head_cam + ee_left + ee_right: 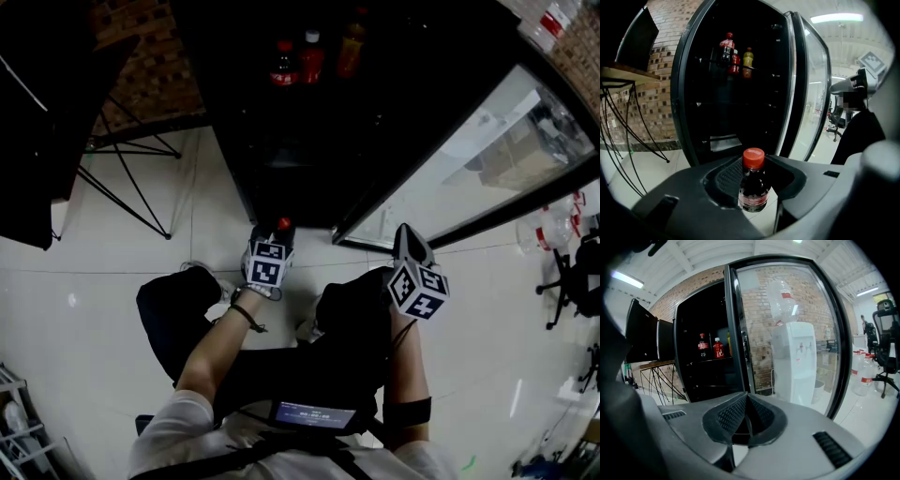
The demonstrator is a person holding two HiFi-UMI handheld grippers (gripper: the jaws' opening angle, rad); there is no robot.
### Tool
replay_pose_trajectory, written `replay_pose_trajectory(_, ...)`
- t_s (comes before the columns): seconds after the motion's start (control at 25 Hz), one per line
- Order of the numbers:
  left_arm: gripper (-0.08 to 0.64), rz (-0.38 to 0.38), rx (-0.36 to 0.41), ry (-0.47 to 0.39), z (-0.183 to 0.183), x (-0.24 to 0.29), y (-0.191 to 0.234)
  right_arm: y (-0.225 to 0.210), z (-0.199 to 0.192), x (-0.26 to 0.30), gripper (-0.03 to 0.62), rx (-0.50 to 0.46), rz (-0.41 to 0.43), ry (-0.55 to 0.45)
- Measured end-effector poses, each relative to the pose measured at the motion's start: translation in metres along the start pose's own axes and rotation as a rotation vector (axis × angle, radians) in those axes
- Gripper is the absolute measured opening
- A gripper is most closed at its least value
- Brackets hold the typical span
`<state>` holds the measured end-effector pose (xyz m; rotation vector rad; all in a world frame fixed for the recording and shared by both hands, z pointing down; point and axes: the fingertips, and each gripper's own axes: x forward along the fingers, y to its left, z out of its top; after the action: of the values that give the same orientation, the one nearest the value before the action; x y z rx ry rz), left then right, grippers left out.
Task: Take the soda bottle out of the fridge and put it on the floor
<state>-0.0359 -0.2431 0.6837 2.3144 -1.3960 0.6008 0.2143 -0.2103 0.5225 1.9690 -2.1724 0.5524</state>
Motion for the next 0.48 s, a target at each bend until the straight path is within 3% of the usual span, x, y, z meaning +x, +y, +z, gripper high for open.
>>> replay_pose_trajectory(0.48,0.143,0.019,-0.012,0.152,-0.113,0.056,0.019,0.005,0.000,0.003,0.017,-0.008,0.010,-0.007)
